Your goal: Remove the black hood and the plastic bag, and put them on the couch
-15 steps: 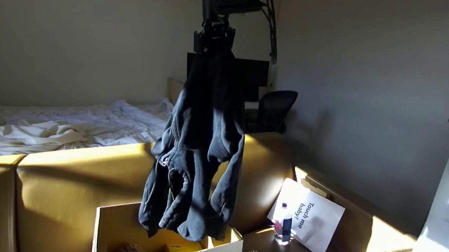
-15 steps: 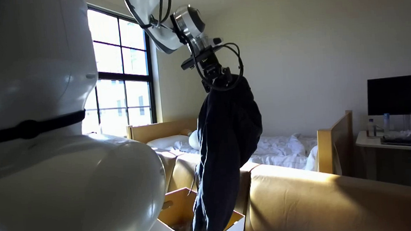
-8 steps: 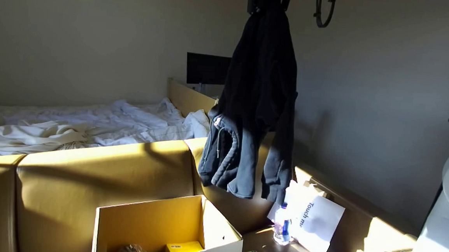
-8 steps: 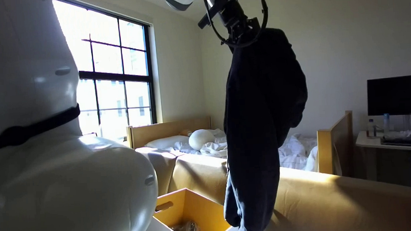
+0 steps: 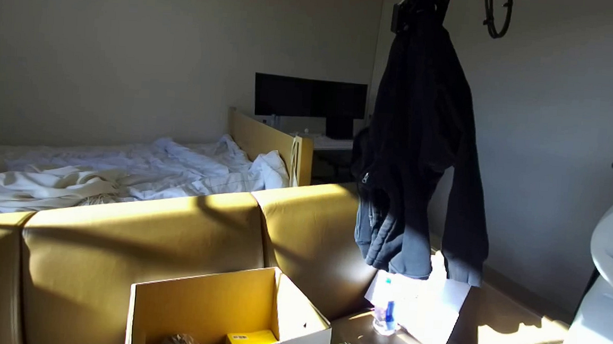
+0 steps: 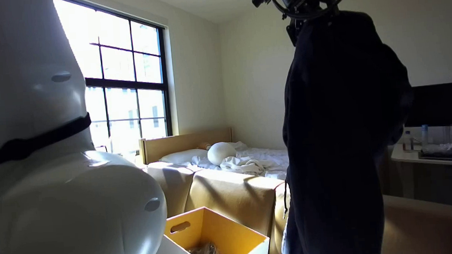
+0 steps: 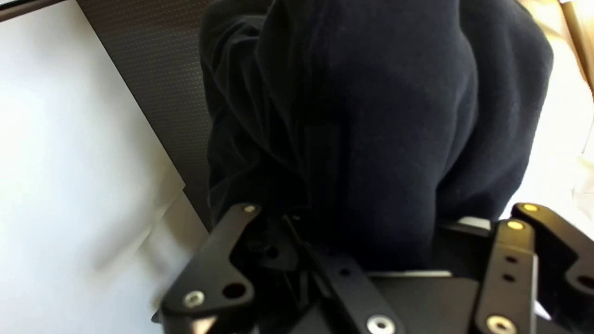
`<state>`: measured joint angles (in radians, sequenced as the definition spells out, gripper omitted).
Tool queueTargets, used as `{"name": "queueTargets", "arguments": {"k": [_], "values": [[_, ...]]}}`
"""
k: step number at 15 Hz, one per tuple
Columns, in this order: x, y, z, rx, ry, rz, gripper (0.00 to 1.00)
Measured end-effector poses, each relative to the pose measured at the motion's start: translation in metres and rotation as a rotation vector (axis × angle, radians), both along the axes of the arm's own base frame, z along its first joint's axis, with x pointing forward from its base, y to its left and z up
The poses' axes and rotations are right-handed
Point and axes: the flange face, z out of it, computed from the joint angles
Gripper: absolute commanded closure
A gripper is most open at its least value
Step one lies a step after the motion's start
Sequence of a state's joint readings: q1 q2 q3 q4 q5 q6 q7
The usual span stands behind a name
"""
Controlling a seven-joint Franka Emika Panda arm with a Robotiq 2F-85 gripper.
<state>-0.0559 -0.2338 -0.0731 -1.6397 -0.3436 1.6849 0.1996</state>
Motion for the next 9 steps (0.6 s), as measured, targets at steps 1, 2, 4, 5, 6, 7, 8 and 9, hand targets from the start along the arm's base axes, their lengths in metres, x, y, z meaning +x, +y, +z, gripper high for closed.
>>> {"name": "queueTargets", "arguments": {"k": [1, 2, 4, 5, 6, 7, 8, 9], "values": [[0.013, -0.001, -0.020, -0.001, 0.000, 0.010, 0.95], [0.027, 0.001, -0.042, 0.006, -0.016, 0.030, 0.96], [0.048, 0.017, -0.091, 0.066, -0.051, 0.088, 0.95], [0.054, 0.030, -0.117, 0.103, -0.065, 0.120, 0.95], [0.057, 0.044, -0.146, 0.143, -0.066, 0.152, 0.95], [0.057, 0.060, -0.175, 0.180, -0.058, 0.185, 0.96], [0.055, 0.075, -0.202, 0.209, -0.046, 0.214, 0.96], [0.053, 0.088, -0.228, 0.225, -0.032, 0.234, 0.96]]}}
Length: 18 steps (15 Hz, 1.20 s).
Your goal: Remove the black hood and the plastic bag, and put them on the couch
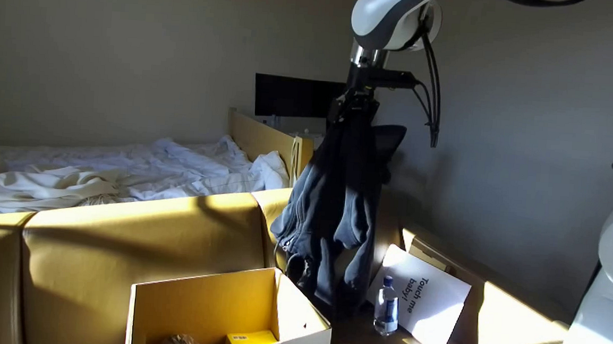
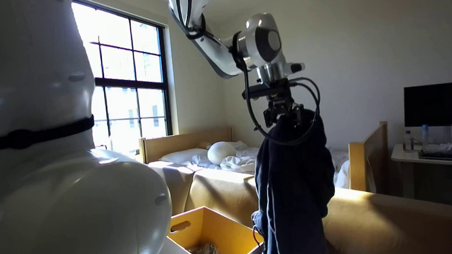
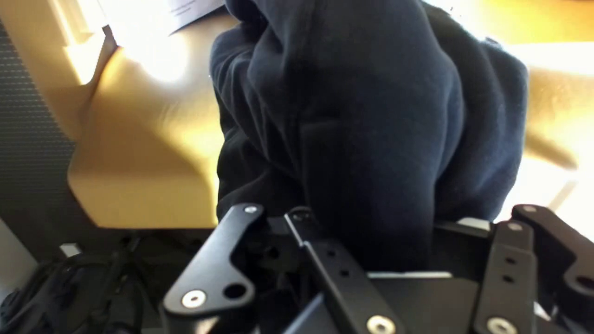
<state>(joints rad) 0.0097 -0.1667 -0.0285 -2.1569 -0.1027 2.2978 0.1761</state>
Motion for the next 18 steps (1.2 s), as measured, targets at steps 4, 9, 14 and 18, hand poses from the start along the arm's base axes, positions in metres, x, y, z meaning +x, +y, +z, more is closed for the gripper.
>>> {"name": "queueTargets", "arguments": {"k": [4, 9, 14, 18], "values": [[-0.011, 0.007, -0.094, 0.040, 0.129, -0.008, 0.96], [-0.017, -0.048, -0.158, 0.102, 0.250, -0.143, 0.96], [-0.015, -0.115, -0.142, 0.288, 0.171, -0.282, 0.96], [-0.019, -0.172, -0.110, 0.312, 0.084, -0.365, 0.96]]}}
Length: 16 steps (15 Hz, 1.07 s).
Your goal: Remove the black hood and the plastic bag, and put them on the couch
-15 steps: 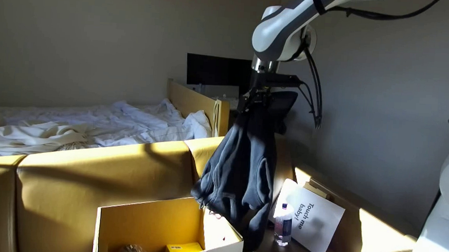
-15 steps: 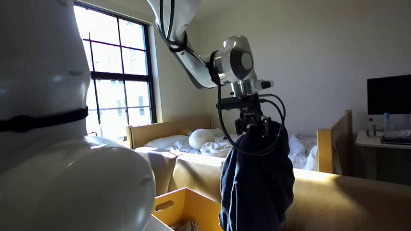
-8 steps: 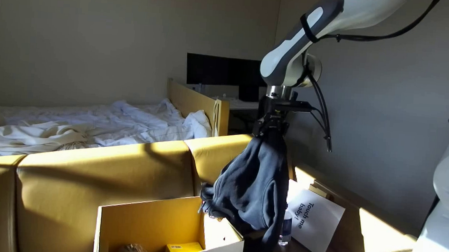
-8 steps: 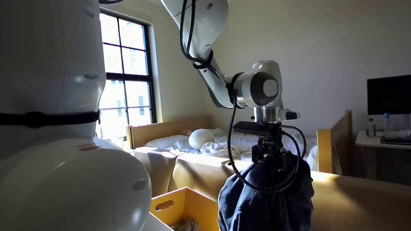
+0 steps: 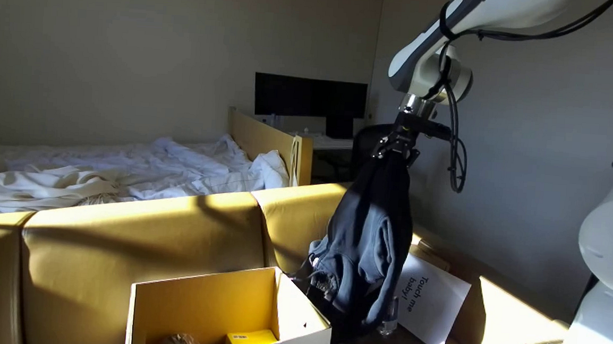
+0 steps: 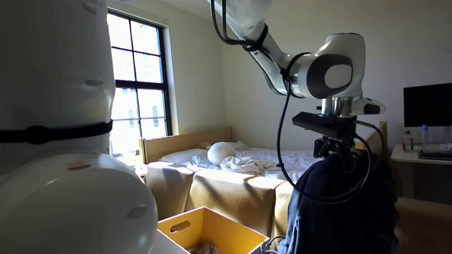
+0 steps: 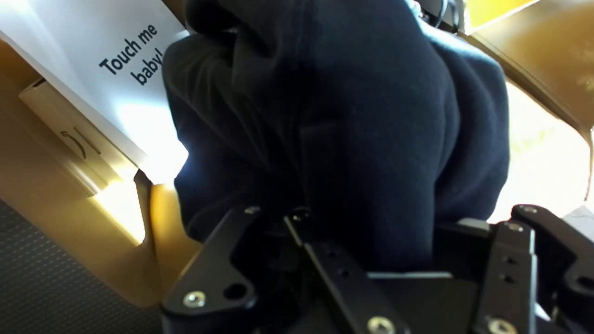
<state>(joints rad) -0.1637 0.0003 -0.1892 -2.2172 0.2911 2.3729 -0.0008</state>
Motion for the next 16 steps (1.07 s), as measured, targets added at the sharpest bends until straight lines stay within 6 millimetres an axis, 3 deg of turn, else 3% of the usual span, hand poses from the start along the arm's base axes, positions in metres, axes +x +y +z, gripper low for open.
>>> {"name": "queueTargets", "arguments": {"k": [2, 5, 6, 8, 10, 12, 16], "values": [[0.002, 0.000, -0.002, 0.000, 0.007, 0.011, 0.96], [0.012, 0.037, -0.036, 0.024, 0.076, 0.103, 0.95], [0.016, 0.055, -0.053, 0.033, 0.109, 0.138, 0.70], [0.022, 0.087, -0.086, 0.045, 0.170, 0.198, 0.66], [0.027, 0.103, -0.110, 0.053, 0.210, 0.227, 0.53], [0.031, 0.102, -0.117, 0.054, 0.219, 0.225, 0.42], [0.038, 0.086, -0.100, 0.046, 0.181, 0.195, 0.16]]}}
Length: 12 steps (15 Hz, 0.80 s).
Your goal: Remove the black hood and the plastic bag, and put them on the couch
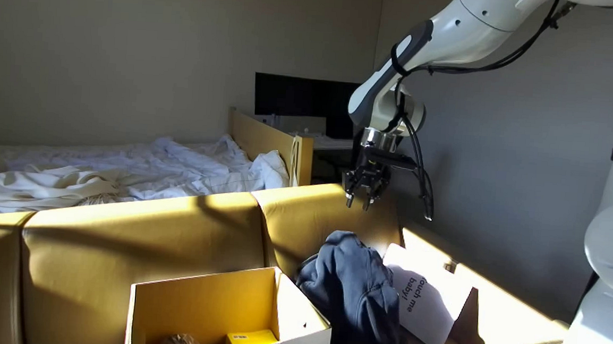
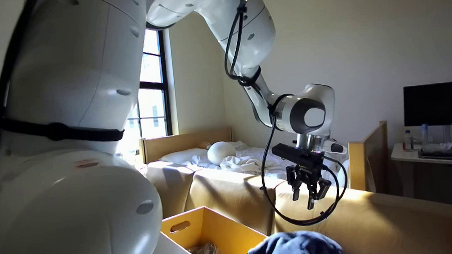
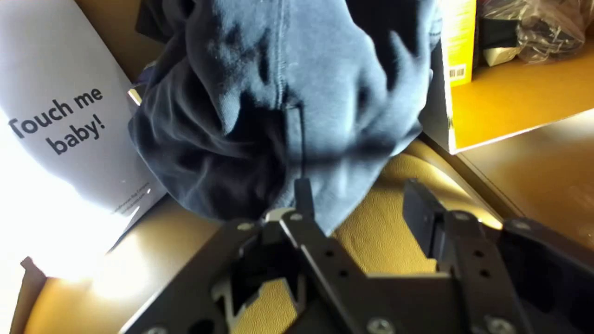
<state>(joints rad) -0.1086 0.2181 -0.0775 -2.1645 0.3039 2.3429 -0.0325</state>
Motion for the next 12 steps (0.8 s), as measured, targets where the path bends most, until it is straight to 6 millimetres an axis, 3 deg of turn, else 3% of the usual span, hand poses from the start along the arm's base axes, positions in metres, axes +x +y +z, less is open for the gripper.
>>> {"name": "queueTargets", "arguments": {"k": [2, 5, 8, 12], "values": [[0.002, 0.002, 0.016, -0.003, -0.030, 0.004, 0.03], [0.003, 0.034, 0.043, 0.000, -0.074, 0.060, 0.00], [-0.011, 0.089, 0.065, 0.006, -0.104, 0.159, 0.00], [-0.050, 0.175, 0.075, 0.011, -0.102, 0.328, 0.00]]}}
